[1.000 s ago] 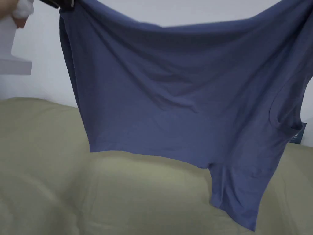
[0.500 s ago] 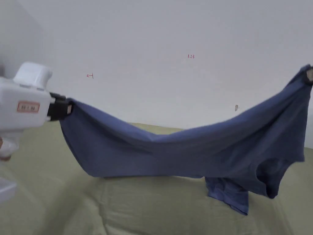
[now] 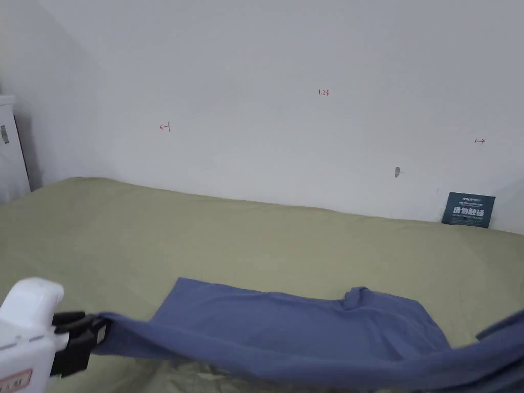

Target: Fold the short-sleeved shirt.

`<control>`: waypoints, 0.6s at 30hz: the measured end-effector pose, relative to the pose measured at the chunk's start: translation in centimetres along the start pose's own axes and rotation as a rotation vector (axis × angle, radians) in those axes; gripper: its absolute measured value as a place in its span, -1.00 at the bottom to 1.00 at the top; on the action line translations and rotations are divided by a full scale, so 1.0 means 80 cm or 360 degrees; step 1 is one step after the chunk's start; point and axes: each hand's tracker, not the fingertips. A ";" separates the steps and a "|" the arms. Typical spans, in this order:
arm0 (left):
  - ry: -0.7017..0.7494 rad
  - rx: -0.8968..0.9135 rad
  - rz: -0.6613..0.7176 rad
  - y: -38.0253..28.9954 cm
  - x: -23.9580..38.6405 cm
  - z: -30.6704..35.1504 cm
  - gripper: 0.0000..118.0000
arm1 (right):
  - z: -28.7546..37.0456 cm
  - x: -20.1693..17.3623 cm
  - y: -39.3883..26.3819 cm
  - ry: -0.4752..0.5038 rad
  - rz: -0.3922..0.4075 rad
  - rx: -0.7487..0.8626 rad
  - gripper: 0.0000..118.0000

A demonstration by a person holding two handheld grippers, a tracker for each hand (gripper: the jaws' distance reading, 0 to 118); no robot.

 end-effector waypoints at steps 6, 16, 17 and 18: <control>-0.0012 -0.0139 0.0082 -0.082 -0.002 0.007 -0.95 | 0.025 -0.004 -0.093 -0.0021 -0.0182 -0.0110 -1.00; -0.0023 -0.0303 0.0178 -0.165 -0.009 -0.006 -0.88 | 0.038 0.006 -0.195 -0.0138 -0.0324 -0.0370 -1.00; -0.0017 -0.0323 0.0187 -0.167 -0.004 -0.002 -0.63 | 0.037 0.007 -0.202 -0.0158 -0.0330 -0.0382 -0.98; 0.0004 -0.0349 0.0198 -0.171 -0.002 -0.001 -0.27 | 0.036 0.006 -0.208 -0.0165 -0.0342 -0.0403 -0.86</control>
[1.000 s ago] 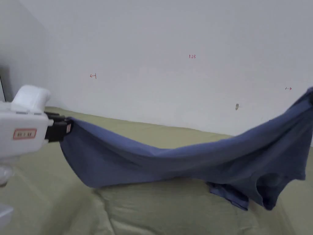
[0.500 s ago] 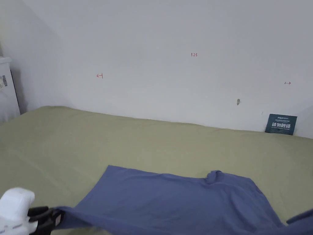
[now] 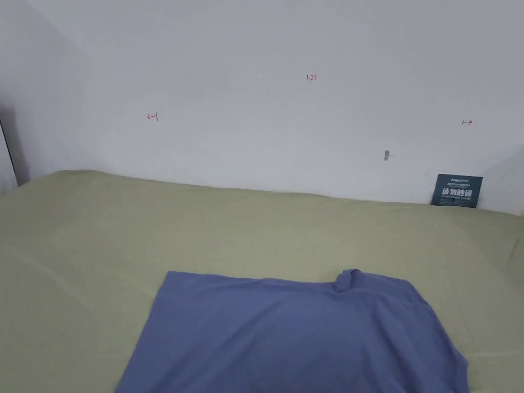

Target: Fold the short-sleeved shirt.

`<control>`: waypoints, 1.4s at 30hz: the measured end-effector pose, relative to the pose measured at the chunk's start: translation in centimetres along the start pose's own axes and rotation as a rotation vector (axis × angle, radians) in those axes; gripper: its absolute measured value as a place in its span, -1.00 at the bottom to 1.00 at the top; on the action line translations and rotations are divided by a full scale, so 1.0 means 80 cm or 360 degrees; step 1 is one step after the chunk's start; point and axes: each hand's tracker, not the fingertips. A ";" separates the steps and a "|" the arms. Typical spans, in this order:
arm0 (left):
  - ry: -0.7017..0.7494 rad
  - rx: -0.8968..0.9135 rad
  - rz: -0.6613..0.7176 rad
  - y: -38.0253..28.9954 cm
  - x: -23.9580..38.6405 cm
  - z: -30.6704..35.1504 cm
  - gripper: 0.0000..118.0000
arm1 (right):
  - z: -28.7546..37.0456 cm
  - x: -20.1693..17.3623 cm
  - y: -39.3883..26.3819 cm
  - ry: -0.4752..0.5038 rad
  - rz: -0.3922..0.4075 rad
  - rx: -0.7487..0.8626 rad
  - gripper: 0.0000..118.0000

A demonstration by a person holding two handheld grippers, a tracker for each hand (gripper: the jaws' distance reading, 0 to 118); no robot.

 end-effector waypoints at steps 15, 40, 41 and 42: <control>0.0173 0.0713 0.0234 0.014 0.087 0.121 0.53 | 0.096 -0.079 0.021 -0.0167 0.0034 0.0494 0.45; 0.0142 -0.0082 0.0216 -0.023 0.032 0.001 0.72 | 0.086 -0.110 -0.018 -0.0207 0.0127 0.0376 -1.00; 0.0110 -0.0117 0.0218 -0.025 0.032 -0.009 0.72 | 0.082 -0.108 -0.018 -0.0208 0.0127 0.0345 -1.00; 0.0119 -0.0132 0.0194 -0.027 0.035 -0.017 0.71 | 0.078 -0.106 -0.018 -0.0209 0.0125 0.0315 -1.00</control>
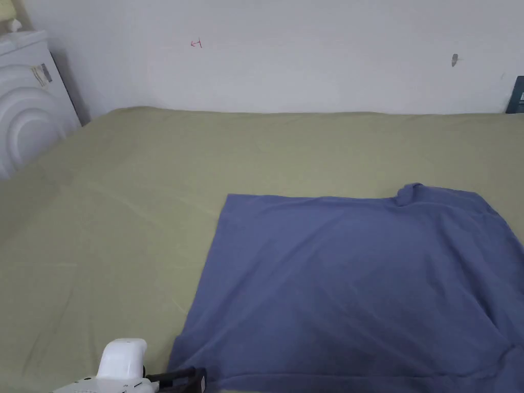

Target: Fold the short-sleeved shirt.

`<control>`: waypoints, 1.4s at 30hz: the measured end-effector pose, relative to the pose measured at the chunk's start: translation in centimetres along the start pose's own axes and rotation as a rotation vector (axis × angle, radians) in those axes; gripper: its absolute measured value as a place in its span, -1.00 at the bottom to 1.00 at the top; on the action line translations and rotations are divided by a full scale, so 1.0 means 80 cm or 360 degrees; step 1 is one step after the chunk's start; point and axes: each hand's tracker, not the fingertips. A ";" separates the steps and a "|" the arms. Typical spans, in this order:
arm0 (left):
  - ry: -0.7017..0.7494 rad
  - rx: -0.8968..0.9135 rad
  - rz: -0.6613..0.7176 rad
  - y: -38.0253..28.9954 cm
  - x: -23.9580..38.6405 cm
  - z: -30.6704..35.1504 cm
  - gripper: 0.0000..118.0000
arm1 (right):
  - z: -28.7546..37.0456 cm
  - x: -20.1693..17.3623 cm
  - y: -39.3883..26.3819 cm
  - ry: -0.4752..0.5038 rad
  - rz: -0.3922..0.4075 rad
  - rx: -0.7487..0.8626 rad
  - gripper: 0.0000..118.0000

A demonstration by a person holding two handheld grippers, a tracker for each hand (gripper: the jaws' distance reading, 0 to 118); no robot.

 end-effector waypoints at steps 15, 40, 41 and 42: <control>0.0001 -0.0039 -0.0205 0.009 0.038 -0.022 -0.91 | -0.100 0.036 -0.034 0.0106 0.0028 -0.0750 0.67; -0.0105 0.0102 -0.0009 0.062 0.030 0.000 -0.92 | -0.129 0.019 0.021 0.0160 0.0069 -0.0647 -0.90; -0.0102 0.0122 -0.0013 0.078 0.029 -0.006 -0.92 | -0.139 0.020 0.036 0.0177 0.0064 -0.0635 -0.90; -0.0091 0.0120 -0.0023 0.090 0.030 -0.010 -0.92 | -0.149 0.022 0.047 0.0181 0.0066 -0.0640 -0.90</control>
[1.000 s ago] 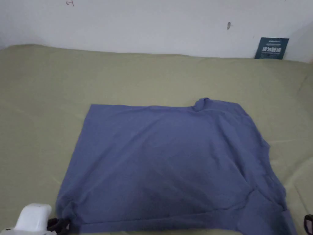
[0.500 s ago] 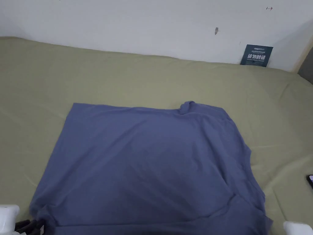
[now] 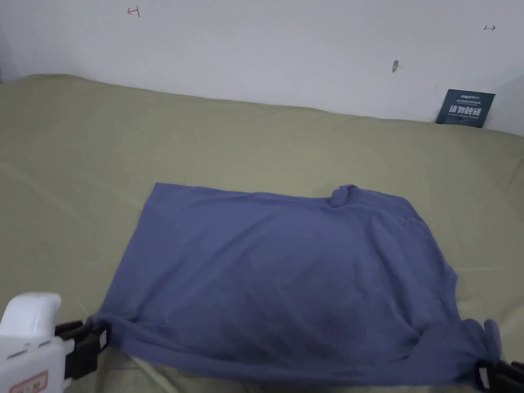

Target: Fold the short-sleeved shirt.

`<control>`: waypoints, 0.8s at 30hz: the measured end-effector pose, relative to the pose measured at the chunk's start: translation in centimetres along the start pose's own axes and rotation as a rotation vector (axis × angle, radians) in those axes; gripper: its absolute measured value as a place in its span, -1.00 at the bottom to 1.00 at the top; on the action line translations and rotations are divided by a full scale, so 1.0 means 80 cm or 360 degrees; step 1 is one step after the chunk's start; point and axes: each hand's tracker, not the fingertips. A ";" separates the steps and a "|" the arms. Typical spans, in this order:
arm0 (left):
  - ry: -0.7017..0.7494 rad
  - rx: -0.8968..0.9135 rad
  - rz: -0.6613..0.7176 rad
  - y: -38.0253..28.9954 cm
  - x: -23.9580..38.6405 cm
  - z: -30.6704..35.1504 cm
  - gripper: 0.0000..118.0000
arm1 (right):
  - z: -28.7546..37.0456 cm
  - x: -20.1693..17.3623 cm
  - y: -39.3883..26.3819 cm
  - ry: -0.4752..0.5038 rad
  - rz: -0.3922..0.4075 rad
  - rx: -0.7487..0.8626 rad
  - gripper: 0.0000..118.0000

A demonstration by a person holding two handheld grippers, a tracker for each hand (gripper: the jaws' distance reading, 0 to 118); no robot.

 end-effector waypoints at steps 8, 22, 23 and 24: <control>0.0043 0.0006 -0.0114 0.118 -0.006 -0.071 -0.91 | -0.093 0.027 0.126 0.0054 0.0013 -0.0108 -0.90; 0.0140 -0.0046 0.0097 0.137 -0.052 -0.174 0.52 | -0.196 0.035 0.139 -0.0067 -0.0105 -0.0016 0.45; 0.0116 0.0037 0.0134 0.134 -0.038 -0.149 0.52 | -0.181 0.032 0.134 -0.0044 -0.0078 0.0072 0.46; 0.0086 0.0104 0.0142 0.132 -0.036 -0.131 0.52 | -0.161 0.029 0.128 -0.0033 -0.0042 0.0177 0.45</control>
